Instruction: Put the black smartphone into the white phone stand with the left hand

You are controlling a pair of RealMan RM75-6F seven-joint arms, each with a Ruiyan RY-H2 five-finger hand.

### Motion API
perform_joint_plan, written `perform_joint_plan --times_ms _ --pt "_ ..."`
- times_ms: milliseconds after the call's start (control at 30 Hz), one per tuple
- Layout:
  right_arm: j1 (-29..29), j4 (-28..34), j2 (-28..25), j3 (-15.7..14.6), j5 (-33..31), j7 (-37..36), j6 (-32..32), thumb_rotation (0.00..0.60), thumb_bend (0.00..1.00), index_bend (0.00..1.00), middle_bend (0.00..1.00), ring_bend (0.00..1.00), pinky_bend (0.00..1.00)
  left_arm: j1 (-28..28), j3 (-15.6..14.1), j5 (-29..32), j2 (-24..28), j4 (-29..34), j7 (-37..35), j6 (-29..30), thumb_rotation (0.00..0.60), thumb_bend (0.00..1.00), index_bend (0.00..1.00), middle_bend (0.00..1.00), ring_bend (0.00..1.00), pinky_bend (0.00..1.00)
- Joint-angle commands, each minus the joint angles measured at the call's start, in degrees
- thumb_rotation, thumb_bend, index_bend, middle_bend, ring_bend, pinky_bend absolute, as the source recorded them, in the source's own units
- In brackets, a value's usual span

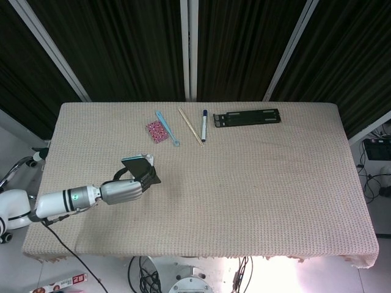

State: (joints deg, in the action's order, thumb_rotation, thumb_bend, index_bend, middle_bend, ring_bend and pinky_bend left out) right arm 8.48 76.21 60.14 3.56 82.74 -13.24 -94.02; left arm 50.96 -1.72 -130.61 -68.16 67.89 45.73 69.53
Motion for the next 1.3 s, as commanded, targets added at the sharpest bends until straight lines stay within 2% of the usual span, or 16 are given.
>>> perform_joint_plan --times_ms 33,533,1100,1300 --pt "0.3 -0.3 0.1 0.2 -0.2 -0.3 -0.4 0.6 0.2 0.0 0.0 0.0 0.0 1.3 0.1 -1.3 -0.9 -1.6 -1.3 1.7 0.6 0.55 0.38 0.57 0.55 0.35" --pt "2.5 1.7 0.3 0.6 -0.4 1.5 -3.4 0.6 0.2 0.0 0.0 0.0 0.0 2.7 -1.1 -1.6 -5.8 -12.4 -6.5 7.9 0.6 0.56 0.38 0.56 0.52 0.34" --pt "3.3 3.6 0.4 0.7 0.5 3.7 -4.8 0.6 0.2 0.0 0.0 0.0 0.0 0.4 -6.5 -0.3 -10.8 -26.4 -12.7 13.4 0.6 0.57 0.38 0.53 0.48 0.34" --pt "3.2 3.6 0.6 0.6 0.6 4.0 -4.3 0.6 0.2 0.0 0.0 0.0 0.0 0.3 -7.1 0.8 -12.7 -29.3 -13.6 14.9 0.6 0.58 0.38 0.52 0.45 0.33"
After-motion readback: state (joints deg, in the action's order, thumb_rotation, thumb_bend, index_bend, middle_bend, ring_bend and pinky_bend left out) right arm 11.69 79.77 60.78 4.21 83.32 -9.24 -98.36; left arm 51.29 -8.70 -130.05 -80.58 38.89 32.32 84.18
